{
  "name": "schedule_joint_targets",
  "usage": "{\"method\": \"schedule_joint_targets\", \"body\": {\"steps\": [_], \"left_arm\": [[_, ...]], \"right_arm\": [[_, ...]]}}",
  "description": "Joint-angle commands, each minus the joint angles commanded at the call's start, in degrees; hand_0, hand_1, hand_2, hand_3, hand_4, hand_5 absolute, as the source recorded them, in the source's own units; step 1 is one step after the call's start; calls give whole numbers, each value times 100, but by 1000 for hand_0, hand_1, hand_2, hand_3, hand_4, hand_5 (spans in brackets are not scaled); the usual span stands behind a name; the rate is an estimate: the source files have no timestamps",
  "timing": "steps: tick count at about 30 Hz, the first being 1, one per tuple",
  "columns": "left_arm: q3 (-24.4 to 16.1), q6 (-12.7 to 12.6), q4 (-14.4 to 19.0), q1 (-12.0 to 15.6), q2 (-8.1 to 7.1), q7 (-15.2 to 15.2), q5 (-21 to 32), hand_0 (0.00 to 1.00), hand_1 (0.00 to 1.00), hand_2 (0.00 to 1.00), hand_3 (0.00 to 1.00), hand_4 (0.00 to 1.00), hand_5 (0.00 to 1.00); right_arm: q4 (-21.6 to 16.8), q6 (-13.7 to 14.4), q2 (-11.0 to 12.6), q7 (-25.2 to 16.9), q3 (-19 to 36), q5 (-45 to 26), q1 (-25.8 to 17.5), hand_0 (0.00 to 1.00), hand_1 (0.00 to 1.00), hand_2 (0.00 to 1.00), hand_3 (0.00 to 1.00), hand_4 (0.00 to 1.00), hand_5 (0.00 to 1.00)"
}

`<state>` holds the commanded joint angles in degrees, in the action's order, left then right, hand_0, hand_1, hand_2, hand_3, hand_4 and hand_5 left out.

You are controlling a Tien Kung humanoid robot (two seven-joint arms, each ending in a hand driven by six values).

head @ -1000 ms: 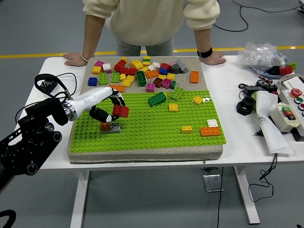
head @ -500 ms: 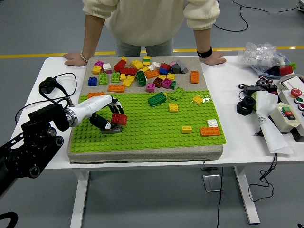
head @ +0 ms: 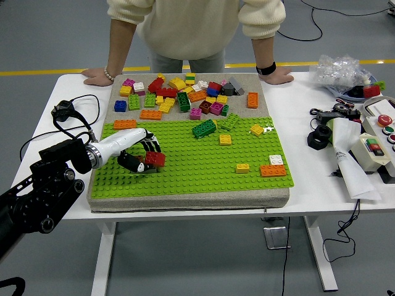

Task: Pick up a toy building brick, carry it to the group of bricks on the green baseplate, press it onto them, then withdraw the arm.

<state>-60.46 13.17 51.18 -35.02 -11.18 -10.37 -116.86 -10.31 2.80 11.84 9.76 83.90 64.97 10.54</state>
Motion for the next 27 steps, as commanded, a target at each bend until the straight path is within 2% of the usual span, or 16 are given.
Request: {"method": "schedule_joint_targets", "body": {"steps": [15,27], "left_arm": [[-34,3,-204,-9,76,-4,16,748,601,540,517,699,12],[-69,4,-291,-24,69,-2,-12,750,602,541,517,700,17]], "right_arm": [[0,5,0,14,4,-14,12,781,704,741,681,943,686],[0,9,-8,10,-1,-14,3,781,704,741,682,943,685]]}}
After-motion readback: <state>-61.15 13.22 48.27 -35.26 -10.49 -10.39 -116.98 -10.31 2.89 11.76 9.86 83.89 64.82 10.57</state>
